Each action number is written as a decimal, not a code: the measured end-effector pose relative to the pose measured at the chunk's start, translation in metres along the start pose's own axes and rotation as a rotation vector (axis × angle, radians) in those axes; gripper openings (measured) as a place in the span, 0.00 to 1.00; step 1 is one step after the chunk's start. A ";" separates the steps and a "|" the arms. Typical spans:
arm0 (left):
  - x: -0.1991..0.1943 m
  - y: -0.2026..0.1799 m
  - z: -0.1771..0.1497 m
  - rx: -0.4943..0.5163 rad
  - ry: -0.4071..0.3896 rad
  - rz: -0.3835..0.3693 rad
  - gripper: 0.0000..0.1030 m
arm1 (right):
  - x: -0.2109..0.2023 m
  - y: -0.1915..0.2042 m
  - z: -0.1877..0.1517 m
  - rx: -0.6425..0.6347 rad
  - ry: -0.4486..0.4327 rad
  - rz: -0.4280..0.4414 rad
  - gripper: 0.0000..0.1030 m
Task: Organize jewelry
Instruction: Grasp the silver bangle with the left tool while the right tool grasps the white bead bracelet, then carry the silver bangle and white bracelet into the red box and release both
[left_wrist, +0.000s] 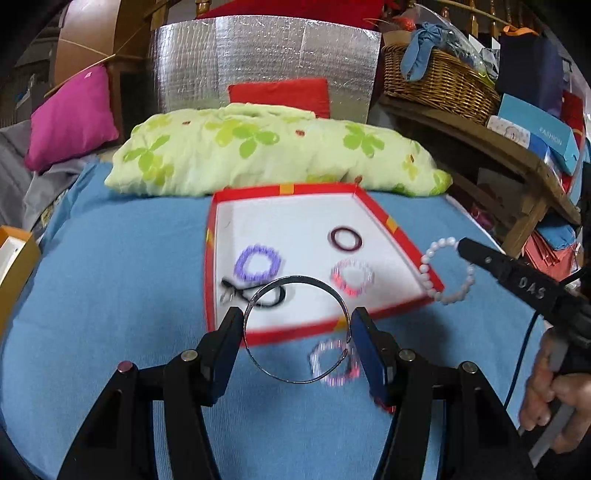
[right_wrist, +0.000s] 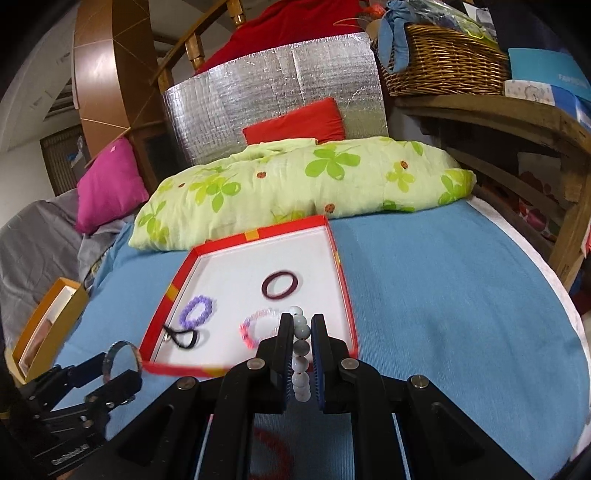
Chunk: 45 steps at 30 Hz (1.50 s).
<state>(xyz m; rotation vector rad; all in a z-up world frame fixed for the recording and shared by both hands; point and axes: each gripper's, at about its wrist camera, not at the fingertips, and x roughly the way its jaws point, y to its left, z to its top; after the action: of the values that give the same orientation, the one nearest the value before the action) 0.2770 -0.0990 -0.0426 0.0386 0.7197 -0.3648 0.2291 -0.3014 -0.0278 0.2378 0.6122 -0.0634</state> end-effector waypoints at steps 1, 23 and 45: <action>0.006 0.001 0.009 0.005 -0.001 -0.005 0.60 | 0.004 0.000 0.003 0.002 -0.003 0.001 0.10; 0.142 0.013 0.086 -0.038 0.112 0.020 0.60 | 0.111 -0.027 0.029 0.240 0.129 0.058 0.11; 0.079 0.024 0.051 0.082 0.095 0.138 0.65 | 0.076 -0.016 0.028 0.136 0.136 0.006 0.26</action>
<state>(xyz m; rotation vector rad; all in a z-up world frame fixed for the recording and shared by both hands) 0.3722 -0.1094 -0.0570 0.1831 0.7909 -0.2612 0.3047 -0.3232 -0.0527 0.3774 0.7432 -0.0835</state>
